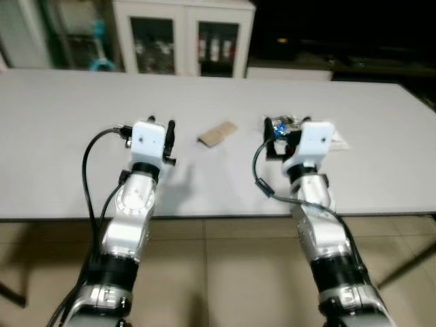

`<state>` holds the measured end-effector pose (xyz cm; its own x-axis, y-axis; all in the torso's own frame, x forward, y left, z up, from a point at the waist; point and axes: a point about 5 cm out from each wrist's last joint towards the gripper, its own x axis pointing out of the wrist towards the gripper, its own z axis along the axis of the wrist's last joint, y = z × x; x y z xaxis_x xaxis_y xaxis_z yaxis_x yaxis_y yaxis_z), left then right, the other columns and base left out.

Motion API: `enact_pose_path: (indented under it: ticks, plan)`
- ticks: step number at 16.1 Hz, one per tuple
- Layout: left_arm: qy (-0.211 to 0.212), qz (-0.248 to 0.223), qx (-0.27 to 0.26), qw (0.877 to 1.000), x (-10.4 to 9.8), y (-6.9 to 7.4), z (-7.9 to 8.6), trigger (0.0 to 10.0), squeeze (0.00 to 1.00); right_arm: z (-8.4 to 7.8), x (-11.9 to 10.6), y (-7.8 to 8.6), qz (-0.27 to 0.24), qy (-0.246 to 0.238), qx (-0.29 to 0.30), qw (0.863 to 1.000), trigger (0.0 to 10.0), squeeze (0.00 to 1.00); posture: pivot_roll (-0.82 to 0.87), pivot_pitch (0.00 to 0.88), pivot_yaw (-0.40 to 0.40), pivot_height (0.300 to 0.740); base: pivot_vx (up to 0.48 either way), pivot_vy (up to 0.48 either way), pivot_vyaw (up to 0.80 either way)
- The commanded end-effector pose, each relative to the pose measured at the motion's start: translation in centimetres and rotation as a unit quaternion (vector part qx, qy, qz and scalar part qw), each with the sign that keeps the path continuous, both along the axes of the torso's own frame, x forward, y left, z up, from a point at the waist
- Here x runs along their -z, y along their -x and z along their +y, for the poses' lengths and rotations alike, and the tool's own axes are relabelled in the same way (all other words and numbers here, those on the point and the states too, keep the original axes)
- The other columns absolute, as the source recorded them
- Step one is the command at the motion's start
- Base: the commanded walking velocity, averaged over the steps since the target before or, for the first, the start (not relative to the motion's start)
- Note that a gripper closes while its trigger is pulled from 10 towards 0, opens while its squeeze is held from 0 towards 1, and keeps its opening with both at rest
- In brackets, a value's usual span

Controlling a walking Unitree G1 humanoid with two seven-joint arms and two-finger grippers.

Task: Picking trash to rubbish bin

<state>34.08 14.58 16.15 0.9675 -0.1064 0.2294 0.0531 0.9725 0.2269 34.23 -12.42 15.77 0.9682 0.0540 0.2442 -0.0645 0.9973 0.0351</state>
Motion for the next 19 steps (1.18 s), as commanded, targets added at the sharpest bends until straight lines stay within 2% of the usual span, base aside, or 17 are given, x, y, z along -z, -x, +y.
enact_pose_path:
  ticks: [1, 19]
  plan:
    - [-0.001, -0.004, 0.004, 1.0, -0.43, -0.09, -0.24, 10.0, 0.0, -0.19, -0.32, 0.0, -0.005, -0.003, 0.004, 1.0, 10.0, 0.0, 0.0, 0.008, -0.053, 0.74, 0.296, 0.0, 0.0]
    - [-0.001, -0.005, 0.001, 1.0, -0.53, -0.08, -0.12, 10.0, 0.0, -0.05, -0.04, 0.03, 0.001, -0.001, -0.001, 1.0, 10.0, 0.0, 0.0, 0.011, -0.054, 0.74, 0.299, 0.0, 0.0]
